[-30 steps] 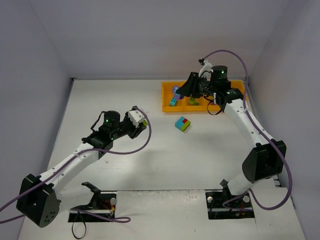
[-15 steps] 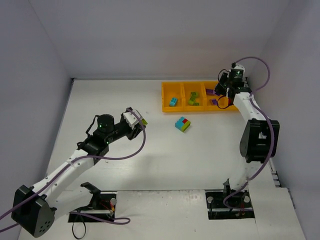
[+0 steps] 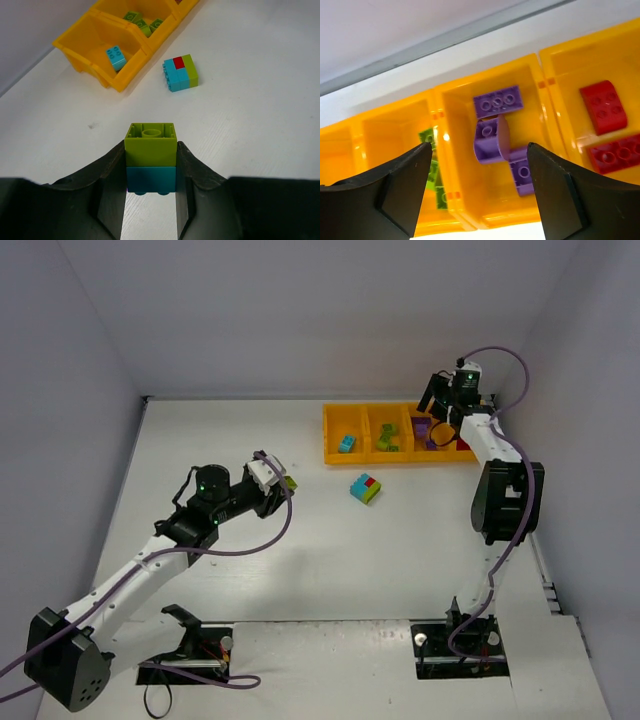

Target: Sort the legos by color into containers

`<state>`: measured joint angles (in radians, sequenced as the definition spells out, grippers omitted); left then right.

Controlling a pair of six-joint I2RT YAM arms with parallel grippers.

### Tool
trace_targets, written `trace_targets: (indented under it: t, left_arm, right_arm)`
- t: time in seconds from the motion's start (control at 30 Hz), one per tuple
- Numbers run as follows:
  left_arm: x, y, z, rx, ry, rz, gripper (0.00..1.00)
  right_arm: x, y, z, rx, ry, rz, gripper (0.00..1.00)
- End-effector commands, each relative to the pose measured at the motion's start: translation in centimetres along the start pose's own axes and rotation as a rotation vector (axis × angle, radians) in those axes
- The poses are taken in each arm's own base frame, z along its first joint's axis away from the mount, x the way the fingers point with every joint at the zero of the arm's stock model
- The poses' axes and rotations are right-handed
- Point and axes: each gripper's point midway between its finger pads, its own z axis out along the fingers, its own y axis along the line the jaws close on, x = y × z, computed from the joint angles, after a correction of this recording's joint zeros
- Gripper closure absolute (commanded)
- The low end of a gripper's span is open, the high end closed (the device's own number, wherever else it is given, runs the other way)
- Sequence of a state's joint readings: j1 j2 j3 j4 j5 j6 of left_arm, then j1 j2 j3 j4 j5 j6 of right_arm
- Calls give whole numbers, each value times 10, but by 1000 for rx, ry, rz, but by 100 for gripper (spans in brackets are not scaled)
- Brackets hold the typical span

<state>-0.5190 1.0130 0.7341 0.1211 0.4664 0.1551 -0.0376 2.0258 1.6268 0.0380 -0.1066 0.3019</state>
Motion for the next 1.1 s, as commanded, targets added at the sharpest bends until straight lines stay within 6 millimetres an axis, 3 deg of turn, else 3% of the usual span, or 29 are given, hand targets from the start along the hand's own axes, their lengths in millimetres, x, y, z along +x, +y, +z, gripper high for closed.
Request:
trace_targets:
  t: [0.0, 0.07, 0.1, 0.13, 0.17, 0.27, 0.43, 0.53, 0.67, 0.8, 1.0, 1.07]
  left_arm:
    - [-52, 12, -3, -33, -99, 9, 100]
    - [-56, 14, -5, -43, -100, 28, 100]
    - [-58, 16, -6, -53, -102, 38, 100]
    - [-58, 19, -6, -65, -97, 50, 100]
    - [-60, 20, -7, -68, -97, 58, 100]
    - [-63, 18, -5, -49, -110, 95, 100]
    - [-71, 11, -1, 1, -160, 121, 100]
    - [-73, 9, 3, 15, -184, 133, 100]
    - [-81, 9, 4, 36, -168, 157, 100]
    - [-87, 13, 5, 28, -156, 150, 100]
    - [-82, 12, 10, 32, -141, 146, 100]
    - [-84, 12, 13, 38, -135, 147, 100]
  right_arm:
    - [-57, 41, -35, -147, -135, 23, 27]
    - [-50, 57, -48, -210, -113, 46, 28]
    - [-59, 73, -67, -268, -132, 41, 30]
    - [-51, 100, -81, -355, -109, 21, 30]
    - [-45, 112, -90, -388, -98, 9, 30]
    - [-44, 165, -146, -544, -110, -21, 30]
    - [-5, 224, -200, -729, -22, -33, 30]
    - [30, 262, -239, -900, 77, -78, 30]
    - [57, 279, -269, -1039, 199, -79, 30]
    - [69, 284, -293, -1118, 249, -98, 30]
    - [93, 289, -311, -1168, 297, -134, 27]
    - [101, 287, -309, -1164, 310, -139, 27]
